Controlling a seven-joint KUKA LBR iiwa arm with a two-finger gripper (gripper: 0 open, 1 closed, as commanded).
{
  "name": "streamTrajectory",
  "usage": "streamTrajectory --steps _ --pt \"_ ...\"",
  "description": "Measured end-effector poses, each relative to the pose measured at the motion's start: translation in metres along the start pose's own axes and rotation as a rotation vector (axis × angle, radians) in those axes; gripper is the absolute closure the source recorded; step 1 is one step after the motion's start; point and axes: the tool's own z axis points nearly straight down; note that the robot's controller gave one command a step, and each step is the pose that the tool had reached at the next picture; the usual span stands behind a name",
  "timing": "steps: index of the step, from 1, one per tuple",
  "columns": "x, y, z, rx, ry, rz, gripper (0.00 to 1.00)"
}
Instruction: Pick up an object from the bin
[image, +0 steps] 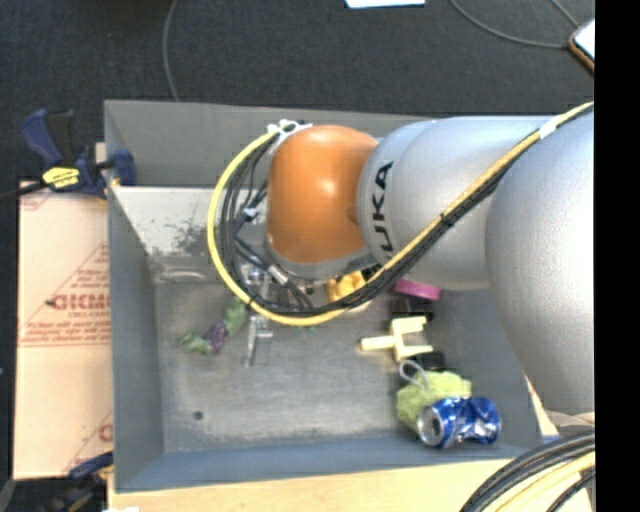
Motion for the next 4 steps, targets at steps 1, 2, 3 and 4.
streamTrajectory --steps 1,2,3,4 --pt "-0.042 0.011 0.046 -0.006 -0.009 0.057 0.0" --pt "-0.028 0.007 0.025 -0.004 -0.009 0.051 0.0" --pt "-0.034 -0.011 0.102 -0.006 -0.008 0.095 0.0" --pt "-0.015 0.013 0.102 -0.011 -0.02 0.113 0.0"
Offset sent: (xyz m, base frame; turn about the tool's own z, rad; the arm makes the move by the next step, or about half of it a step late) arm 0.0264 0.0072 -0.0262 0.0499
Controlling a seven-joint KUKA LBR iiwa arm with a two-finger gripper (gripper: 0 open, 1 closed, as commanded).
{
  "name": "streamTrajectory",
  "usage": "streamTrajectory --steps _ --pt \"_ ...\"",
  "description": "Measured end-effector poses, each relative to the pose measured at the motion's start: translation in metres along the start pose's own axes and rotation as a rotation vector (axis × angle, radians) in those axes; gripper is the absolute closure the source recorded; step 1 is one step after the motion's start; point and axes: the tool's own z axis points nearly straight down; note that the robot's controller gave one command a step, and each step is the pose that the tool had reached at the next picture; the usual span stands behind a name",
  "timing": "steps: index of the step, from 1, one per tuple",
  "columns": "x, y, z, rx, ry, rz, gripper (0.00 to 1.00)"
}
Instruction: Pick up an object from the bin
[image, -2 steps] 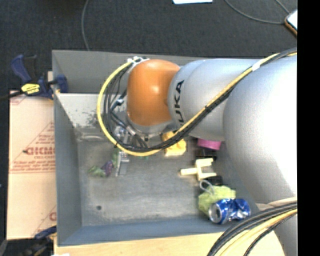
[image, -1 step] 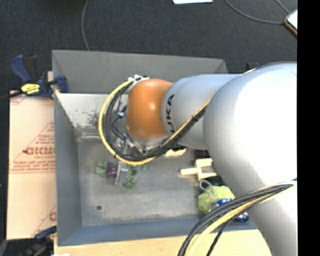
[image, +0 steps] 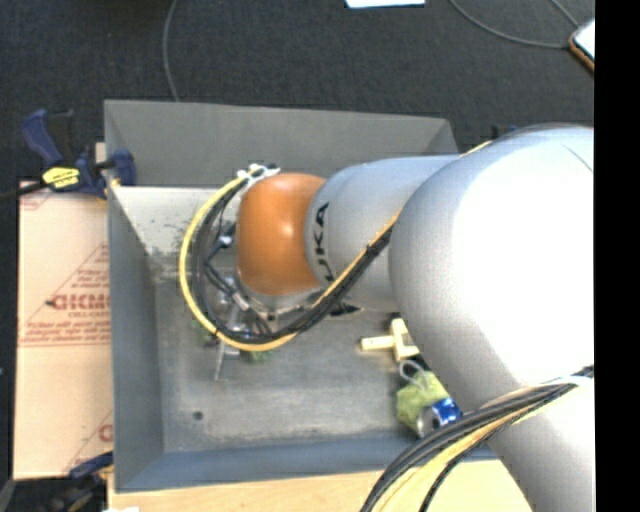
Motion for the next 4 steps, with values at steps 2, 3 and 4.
streamTrajectory --steps 2,3,4 --pt "-0.02 -0.036 0.004 0.007 0.007 0.008 0.0" --pt "-0.019 -0.033 -0.008 0.005 0.009 0.039 0.0" --pt "0.025 -0.038 0.004 0.006 0.009 0.0 0.0"
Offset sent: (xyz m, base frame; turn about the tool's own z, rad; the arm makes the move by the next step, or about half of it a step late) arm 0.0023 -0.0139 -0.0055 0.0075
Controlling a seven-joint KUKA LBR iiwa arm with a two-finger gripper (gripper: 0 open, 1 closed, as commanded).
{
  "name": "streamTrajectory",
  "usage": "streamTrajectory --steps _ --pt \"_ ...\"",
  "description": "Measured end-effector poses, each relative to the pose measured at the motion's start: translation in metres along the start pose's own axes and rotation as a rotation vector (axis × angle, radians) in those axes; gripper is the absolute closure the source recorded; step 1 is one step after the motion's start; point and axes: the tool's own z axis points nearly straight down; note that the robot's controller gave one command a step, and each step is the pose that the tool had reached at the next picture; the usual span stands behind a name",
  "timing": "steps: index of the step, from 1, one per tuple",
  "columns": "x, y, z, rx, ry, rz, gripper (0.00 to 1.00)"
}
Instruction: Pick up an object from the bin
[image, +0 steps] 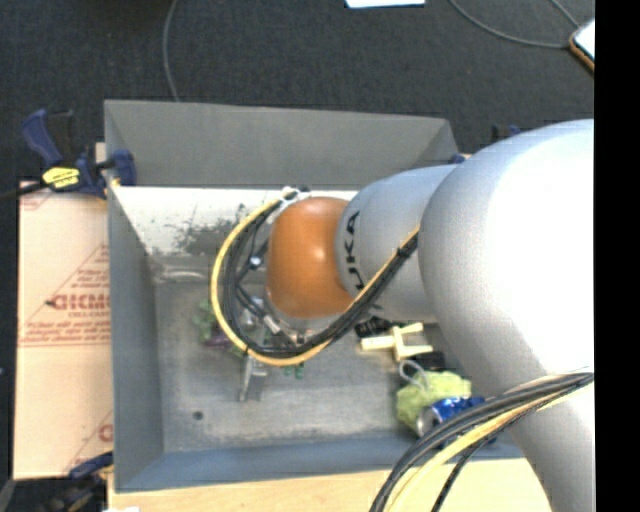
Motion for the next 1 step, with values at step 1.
streamTrajectory --steps 1 --pt "-0.0302 -0.0002 -0.003 -0.007 -0.012 0.06 0.0"
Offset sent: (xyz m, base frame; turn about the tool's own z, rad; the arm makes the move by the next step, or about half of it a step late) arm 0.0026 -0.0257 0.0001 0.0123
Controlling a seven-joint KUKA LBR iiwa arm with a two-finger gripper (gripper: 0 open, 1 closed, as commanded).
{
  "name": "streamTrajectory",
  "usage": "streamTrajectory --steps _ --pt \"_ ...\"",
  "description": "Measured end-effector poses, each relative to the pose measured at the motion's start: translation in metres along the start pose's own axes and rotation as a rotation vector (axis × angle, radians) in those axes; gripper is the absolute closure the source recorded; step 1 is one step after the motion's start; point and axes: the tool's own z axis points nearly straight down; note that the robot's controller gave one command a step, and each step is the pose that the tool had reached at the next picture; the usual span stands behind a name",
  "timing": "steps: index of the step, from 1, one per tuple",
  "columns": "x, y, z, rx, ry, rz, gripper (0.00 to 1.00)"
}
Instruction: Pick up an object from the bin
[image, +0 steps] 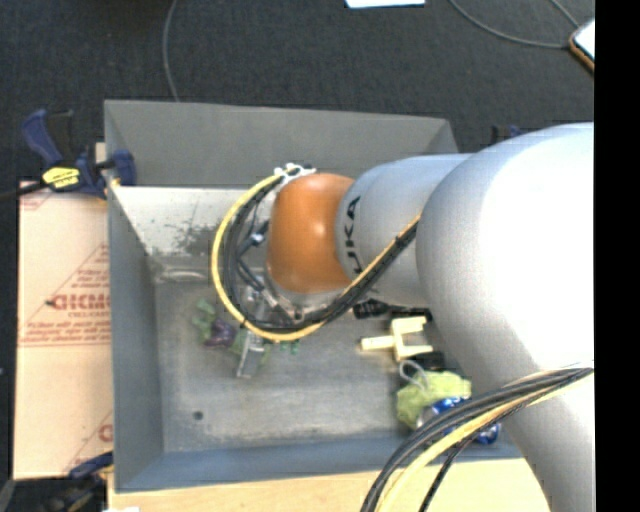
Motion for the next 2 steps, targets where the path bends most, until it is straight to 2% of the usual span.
streamTrajectory --steps 1,2 --pt "0.022 -0.029 0.002 0.006 0.011 -0.046 0.0" --pt "0.004 -0.008 -0.011 0.001 0.002 -0.016 0.0"
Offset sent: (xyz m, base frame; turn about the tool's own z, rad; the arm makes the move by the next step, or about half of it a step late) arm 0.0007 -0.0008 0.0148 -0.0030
